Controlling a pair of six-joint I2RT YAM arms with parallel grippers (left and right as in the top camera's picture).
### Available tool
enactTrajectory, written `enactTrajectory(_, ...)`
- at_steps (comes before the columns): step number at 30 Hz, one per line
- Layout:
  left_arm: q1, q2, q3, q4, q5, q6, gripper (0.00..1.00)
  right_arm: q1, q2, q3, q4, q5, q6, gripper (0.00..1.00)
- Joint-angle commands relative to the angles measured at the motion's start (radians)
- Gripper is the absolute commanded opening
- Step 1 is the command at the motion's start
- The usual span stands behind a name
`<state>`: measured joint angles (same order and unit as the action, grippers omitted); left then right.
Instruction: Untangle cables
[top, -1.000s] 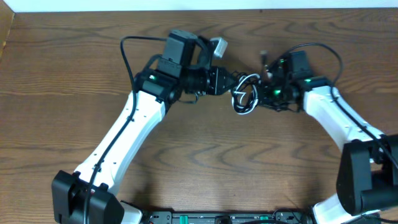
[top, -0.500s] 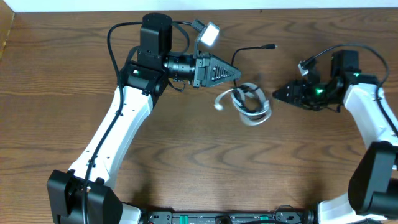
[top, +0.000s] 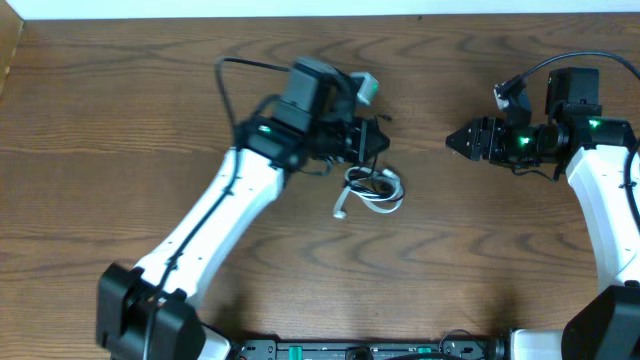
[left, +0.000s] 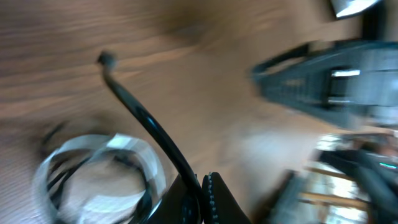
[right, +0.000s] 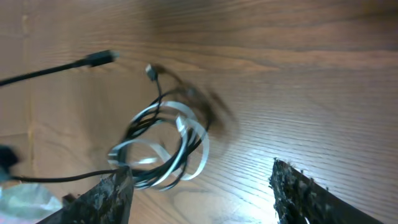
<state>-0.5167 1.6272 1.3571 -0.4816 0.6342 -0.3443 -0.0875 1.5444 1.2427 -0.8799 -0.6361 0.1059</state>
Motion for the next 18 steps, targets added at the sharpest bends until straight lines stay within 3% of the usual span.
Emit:
enactTrajectory(1, -0.080, 0.083, -0.016, -0.007, -0.312, -0.002, 0.22, 0.000, 0.000, 0.006, -0.009, 0.044, 0.020, 0.68)
enactTrajectory(5, -0.140, 0.177, -0.016, -0.022, -0.418, 0.003, 0.57, 0.000, 0.000, 0.006, -0.026, 0.050, 0.019, 0.71)
enactTrajectory(12, -0.141, 0.198, -0.016, -0.106, -0.418, 0.002, 0.61, 0.000, 0.000, 0.006, -0.051, 0.070, -0.010, 0.74)
enactTrajectory(15, -0.151, 0.200, -0.016, -0.079, -0.414, 0.010, 0.60, 0.000, 0.000, 0.006, -0.052, 0.088, -0.010, 0.75)
enactTrajectory(18, -0.172, 0.220, -0.016, -0.019, -0.381, 0.097, 0.59, 0.000, 0.000, 0.006, -0.052, 0.100, -0.010, 0.76)
